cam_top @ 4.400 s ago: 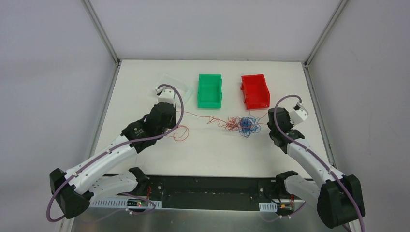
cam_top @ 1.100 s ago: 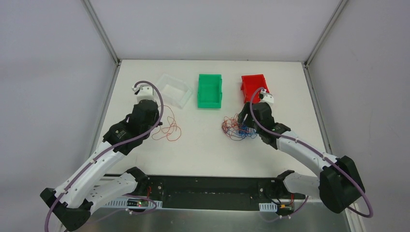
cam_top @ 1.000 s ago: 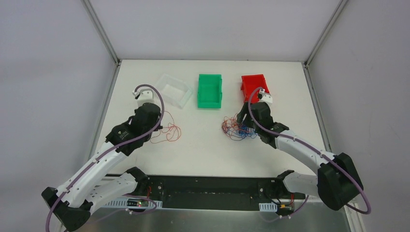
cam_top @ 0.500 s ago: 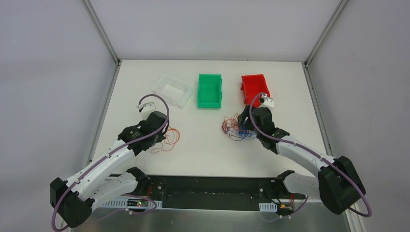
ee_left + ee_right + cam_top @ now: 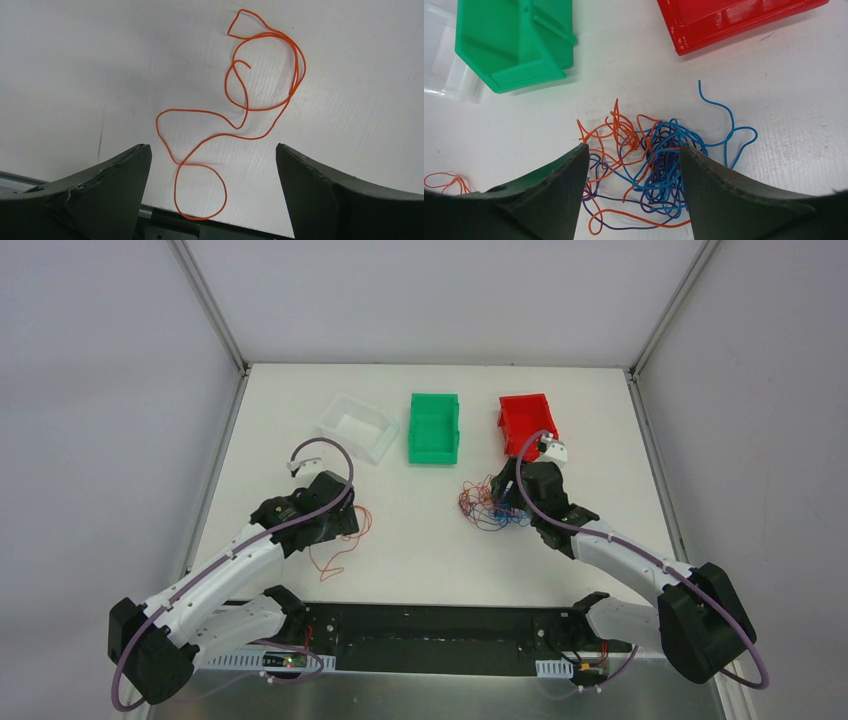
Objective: Untangle the cables
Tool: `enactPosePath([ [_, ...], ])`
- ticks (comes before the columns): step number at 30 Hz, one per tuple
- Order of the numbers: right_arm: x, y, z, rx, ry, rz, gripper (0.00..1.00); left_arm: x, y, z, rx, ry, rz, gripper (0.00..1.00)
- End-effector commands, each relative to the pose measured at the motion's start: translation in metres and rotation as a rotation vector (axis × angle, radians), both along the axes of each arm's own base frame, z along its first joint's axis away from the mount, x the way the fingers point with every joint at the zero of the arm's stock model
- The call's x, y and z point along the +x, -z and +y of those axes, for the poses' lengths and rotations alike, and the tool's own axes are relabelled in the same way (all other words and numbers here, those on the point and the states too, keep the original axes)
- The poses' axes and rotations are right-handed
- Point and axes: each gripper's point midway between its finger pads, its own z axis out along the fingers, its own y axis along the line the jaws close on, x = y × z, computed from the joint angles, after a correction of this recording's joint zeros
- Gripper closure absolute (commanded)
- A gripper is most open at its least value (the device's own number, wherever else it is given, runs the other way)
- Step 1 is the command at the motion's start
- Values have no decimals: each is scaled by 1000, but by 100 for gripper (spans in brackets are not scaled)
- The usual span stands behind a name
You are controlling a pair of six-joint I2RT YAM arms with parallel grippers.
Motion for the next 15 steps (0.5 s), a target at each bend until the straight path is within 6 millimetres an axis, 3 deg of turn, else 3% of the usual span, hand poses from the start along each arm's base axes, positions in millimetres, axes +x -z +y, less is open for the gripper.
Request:
enactPosePath([
  [1,6,-20,5,46,1,-59,30,-5,-2,-4,2,-5,78,1],
  [6,5,-21,5,49,0,-62,30,-6,3,-6,-30,-51,90,1],
  [15,5,-23,6,58,-6,-67,30,-19,17,12,-105,-258,167,1],
])
